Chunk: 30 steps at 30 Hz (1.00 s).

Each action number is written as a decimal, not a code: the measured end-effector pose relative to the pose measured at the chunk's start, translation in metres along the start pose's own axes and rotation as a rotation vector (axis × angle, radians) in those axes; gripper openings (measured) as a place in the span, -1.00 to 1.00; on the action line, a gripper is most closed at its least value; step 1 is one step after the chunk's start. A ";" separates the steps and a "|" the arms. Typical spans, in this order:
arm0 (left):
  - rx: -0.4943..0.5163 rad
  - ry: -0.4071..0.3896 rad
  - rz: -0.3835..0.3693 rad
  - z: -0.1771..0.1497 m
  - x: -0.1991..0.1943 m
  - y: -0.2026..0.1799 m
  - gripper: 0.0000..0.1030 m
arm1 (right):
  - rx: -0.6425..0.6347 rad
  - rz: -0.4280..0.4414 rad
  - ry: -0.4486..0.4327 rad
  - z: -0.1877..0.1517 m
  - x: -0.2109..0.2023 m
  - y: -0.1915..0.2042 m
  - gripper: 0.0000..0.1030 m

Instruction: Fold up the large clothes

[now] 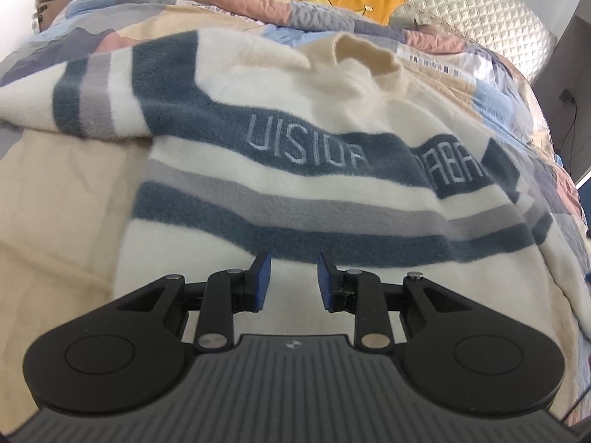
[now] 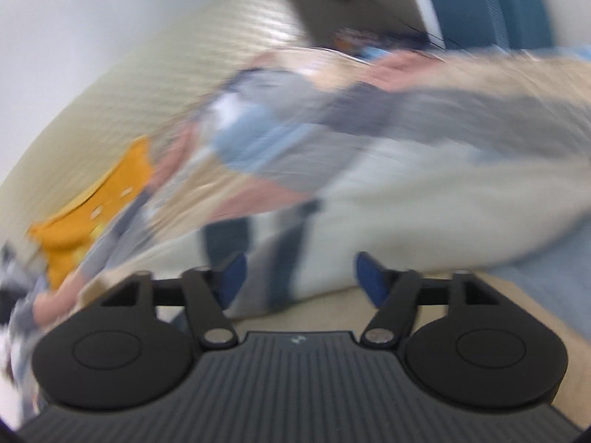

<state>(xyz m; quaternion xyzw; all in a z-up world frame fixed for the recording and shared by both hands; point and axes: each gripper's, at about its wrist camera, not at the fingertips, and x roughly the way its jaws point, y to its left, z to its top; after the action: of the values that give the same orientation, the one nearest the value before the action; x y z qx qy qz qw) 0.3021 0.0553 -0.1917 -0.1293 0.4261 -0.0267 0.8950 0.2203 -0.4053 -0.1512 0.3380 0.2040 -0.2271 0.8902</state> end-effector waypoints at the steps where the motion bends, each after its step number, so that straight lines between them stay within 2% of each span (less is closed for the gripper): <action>1: 0.001 -0.007 0.002 -0.001 -0.003 0.001 -0.38 | 0.055 -0.024 0.015 0.000 0.005 -0.010 0.48; 5: -0.002 -0.015 0.024 -0.003 -0.010 0.000 -0.32 | 0.243 -0.113 0.071 -0.007 0.025 -0.043 0.50; 10: 0.008 -0.015 0.050 -0.004 -0.015 -0.006 -0.32 | 0.398 -0.130 0.118 -0.009 0.053 -0.068 0.49; 14: 0.013 -0.017 0.058 -0.007 -0.018 -0.008 -0.31 | 0.343 -0.143 0.066 -0.002 0.068 -0.068 0.50; 21: -0.019 -0.038 0.103 -0.010 -0.017 0.002 -0.31 | 0.468 -0.098 0.021 0.023 0.085 -0.095 0.49; 26: -0.052 -0.023 0.088 -0.010 -0.014 0.013 -0.32 | 0.534 -0.053 -0.048 0.042 0.095 -0.120 0.47; 29: -0.050 -0.019 0.088 -0.009 -0.012 0.014 -0.31 | 0.536 -0.054 -0.095 0.055 0.100 -0.132 0.34; 30: -0.050 -0.019 0.089 -0.009 -0.011 0.014 -0.31 | 0.550 -0.057 -0.112 0.058 0.100 -0.137 0.21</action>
<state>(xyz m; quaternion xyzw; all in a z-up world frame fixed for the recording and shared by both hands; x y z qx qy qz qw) 0.2875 0.0689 -0.1929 -0.1327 0.4235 0.0248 0.8958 0.2393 -0.5635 -0.2327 0.5481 0.0947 -0.3171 0.7682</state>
